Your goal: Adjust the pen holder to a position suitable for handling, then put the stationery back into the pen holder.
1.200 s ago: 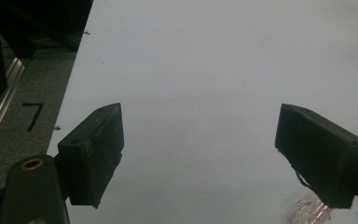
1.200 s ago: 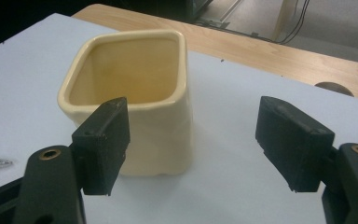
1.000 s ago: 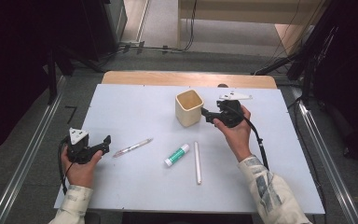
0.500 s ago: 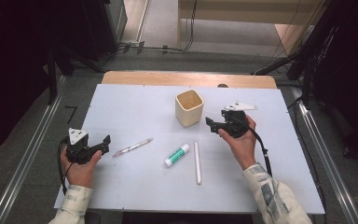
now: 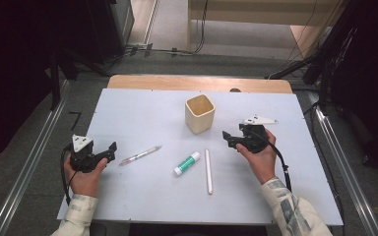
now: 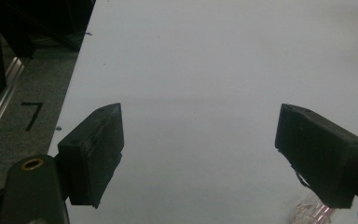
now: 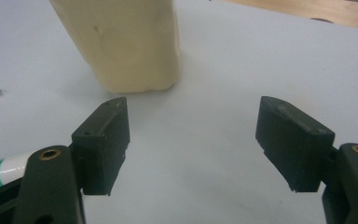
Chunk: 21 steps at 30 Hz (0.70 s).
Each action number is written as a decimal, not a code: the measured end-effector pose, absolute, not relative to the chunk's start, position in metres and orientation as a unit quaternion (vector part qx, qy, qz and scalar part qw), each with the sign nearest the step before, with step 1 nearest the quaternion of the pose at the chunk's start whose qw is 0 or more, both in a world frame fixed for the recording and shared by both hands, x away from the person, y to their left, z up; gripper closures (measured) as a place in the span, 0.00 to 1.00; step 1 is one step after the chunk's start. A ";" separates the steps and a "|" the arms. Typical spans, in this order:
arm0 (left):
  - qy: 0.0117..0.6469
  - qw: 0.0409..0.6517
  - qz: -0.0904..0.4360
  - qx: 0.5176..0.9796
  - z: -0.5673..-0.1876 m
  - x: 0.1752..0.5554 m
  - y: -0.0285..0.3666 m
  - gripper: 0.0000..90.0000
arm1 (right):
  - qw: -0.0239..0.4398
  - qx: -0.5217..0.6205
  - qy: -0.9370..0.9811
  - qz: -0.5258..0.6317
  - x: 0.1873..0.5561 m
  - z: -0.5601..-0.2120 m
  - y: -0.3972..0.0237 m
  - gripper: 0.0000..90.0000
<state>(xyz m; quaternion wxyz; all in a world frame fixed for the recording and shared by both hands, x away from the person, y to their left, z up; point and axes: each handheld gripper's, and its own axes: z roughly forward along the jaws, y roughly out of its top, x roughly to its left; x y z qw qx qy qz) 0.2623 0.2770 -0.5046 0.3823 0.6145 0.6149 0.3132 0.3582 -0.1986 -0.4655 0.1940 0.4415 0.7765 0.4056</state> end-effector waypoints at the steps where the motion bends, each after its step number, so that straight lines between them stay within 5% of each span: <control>1: 0.615 0.383 0.313 0.614 -0.505 0.262 0.277 0.18 | 0.194 0.443 0.776 0.405 0.357 -0.466 -0.199 0.27; 21: 0.600 0.402 0.302 0.622 -0.504 0.263 0.273 0.19 | 0.196 0.442 0.777 0.403 0.351 -0.468 -0.203 0.27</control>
